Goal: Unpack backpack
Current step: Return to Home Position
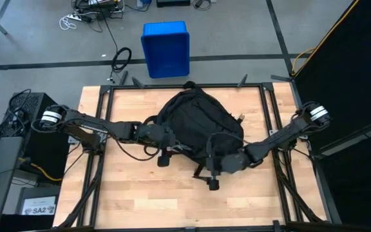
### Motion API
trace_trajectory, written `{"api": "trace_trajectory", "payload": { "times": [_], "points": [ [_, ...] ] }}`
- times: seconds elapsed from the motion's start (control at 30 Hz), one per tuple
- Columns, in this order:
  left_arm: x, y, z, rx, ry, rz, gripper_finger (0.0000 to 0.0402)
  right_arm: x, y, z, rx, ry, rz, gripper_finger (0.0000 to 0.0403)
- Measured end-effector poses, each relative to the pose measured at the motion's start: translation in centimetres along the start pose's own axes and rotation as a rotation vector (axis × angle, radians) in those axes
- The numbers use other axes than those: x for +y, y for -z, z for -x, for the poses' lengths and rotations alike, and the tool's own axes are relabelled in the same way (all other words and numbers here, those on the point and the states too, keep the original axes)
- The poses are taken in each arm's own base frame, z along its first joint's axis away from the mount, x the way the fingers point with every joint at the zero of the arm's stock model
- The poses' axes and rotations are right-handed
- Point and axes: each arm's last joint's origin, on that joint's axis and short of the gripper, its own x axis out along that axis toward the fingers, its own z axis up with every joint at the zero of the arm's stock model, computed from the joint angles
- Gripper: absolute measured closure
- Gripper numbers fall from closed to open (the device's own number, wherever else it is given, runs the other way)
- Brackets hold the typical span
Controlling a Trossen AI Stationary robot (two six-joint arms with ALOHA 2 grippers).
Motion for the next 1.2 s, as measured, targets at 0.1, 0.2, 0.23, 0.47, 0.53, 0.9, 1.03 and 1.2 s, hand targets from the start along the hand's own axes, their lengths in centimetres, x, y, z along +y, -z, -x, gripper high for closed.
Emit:
{"api": "trace_trajectory", "payload": {
  "times": [0.1, 0.2, 0.23, 0.47, 0.53, 0.9, 1.03, 1.2],
  "points": [
    [-0.1, -2.3, 2.1, -0.107, -0.061, -0.004, 0.0206, -1.1, -2.7, 2.0, -0.124, 0.053, 0.073, 0.0096],
    [0.1, -3.5, 5.4, -0.2, -0.272, -0.039, 0.0243, -3.1, -3.5, 3.4, -0.095, 0.15, 0.131, 0.0196],
    [0.3, -3.7, 6.6, -0.224, -0.312, -0.042, 0.0262, -4.0, -3.6, 3.9, -0.069, 0.179, 0.148, 0.0242],
    [1.3, -0.9, 14.5, -0.222, -0.343, -0.043, 0.0391, -9.9, -5.1, 9.1, -0.024, 0.312, 0.097, 0.0384],
    [1.5, 0.4, 17.1, -0.268, -0.344, 0.005, 0.0395, -10.9, -5.5, 11.4, -0.043, 0.321, 0.061, 0.0394],
    [1.8, 11.6, 19.7, -0.579, -0.366, 0.089, 0.0402, -12.0, 2.6, 17.1, -0.331, 0.341, -0.055, 0.0401],
    [1.8, 13.9, 17.9, -0.572, -0.384, 0.127, 0.0402, -12.1, 6.3, 17.4, -0.43, 0.293, -0.079, 0.0402],
    [1.9, 16.0, 15.3, -0.55, -0.318, 0.17, 0.0402, -12.3, 9.9, 17.5, -0.451, 0.331, -0.118, 0.0403]
  ]
}}
